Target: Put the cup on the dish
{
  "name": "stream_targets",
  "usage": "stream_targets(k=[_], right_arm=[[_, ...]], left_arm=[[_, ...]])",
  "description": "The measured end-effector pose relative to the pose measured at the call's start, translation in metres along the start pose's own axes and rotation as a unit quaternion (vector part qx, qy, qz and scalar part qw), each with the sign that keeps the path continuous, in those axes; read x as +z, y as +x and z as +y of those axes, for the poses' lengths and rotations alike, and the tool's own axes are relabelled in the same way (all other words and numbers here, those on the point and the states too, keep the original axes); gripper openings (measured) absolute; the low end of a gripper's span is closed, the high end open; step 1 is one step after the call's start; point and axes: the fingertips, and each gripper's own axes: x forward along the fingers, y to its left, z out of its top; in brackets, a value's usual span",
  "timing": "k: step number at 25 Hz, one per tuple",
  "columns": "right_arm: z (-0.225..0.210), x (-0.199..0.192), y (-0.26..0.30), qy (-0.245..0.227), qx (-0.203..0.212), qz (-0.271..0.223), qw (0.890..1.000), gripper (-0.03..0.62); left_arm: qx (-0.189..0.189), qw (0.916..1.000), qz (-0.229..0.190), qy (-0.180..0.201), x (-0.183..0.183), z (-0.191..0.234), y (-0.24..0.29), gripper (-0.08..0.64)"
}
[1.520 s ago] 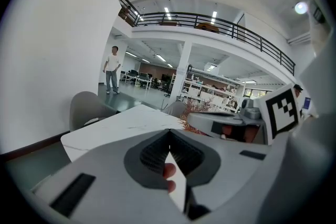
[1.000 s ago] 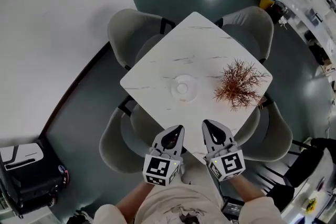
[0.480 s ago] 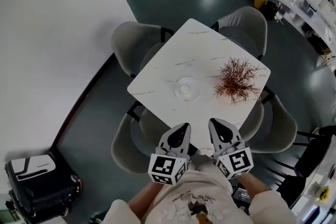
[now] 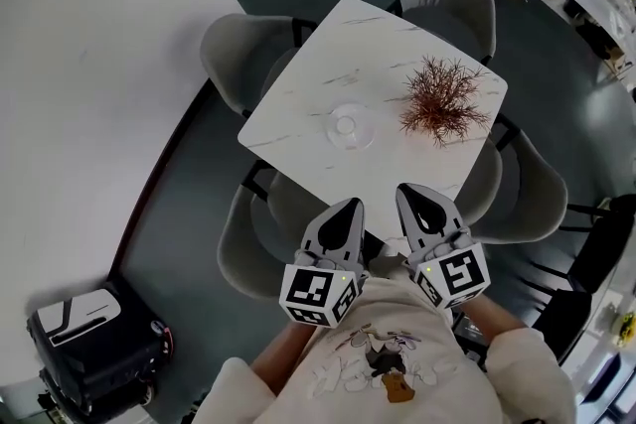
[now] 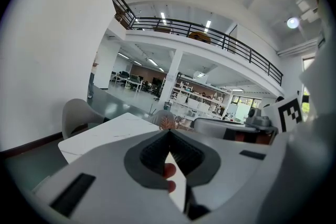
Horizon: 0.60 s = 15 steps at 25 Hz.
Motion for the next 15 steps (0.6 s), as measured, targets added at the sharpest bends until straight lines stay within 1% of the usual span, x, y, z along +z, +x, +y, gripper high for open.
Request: stream_targets(k=[4,8,13,15], right_arm=[[0.003,-0.004,-0.011,0.001,-0.006,0.002,1.0,0.005],[0.004,-0.002,-0.017,-0.005,-0.012,-0.003,1.0,0.005],[0.022,-0.005,-0.019,0.016,0.017,0.01,1.0,0.005],[0.026,-0.004,-0.022,0.007,0.02,0.01,1.0,0.005]], left_arm=[[-0.009,0.9999,0.003,0.006,-0.005,-0.011,-0.007,0.003],[-0.016,0.9998,-0.001,0.015,-0.002,-0.016,-0.012,0.003],[-0.018,0.9998,0.003,0.009,-0.009,-0.02,-0.02,0.003],[-0.019,0.9998,0.003,0.009,-0.012,-0.023,-0.023,0.003]])
